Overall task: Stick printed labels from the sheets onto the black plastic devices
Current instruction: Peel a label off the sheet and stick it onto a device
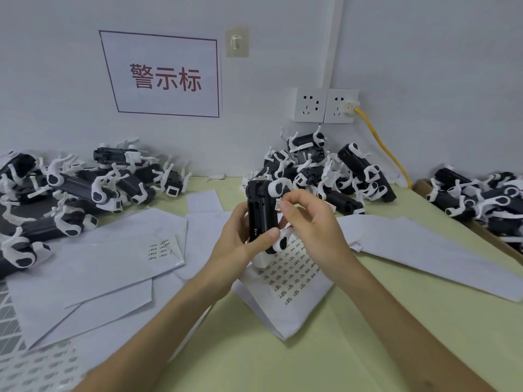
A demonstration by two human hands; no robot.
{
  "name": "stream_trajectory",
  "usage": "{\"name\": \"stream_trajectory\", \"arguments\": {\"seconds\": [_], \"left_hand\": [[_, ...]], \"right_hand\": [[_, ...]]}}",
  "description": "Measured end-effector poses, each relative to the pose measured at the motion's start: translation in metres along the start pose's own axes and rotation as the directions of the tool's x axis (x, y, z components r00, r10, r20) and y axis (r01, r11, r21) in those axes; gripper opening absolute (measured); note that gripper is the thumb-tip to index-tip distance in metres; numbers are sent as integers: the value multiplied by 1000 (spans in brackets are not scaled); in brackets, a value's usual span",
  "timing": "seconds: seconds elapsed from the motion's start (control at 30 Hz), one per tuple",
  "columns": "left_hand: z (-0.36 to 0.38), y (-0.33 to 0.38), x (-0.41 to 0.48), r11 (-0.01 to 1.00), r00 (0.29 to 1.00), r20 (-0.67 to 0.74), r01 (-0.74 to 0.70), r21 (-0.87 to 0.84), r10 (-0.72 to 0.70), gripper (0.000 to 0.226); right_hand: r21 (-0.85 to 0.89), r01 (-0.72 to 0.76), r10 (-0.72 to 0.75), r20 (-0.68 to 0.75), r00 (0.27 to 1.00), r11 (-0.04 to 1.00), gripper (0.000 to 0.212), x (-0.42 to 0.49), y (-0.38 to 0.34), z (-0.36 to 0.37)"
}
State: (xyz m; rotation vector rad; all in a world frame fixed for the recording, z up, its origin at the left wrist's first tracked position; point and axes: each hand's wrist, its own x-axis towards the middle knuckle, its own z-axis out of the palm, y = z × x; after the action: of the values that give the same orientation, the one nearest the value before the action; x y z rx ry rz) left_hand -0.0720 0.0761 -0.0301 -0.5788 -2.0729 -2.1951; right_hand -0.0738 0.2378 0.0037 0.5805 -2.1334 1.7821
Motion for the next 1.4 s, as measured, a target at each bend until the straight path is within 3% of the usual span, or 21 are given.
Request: {"name": "stream_trajectory", "arguments": {"seconds": [1.4], "left_hand": [[3,2,-2,996,997,6,-81,22,81,53]], "right_hand": [[-68,-11,8,-47,999,998,10,-1,1,1]]}}
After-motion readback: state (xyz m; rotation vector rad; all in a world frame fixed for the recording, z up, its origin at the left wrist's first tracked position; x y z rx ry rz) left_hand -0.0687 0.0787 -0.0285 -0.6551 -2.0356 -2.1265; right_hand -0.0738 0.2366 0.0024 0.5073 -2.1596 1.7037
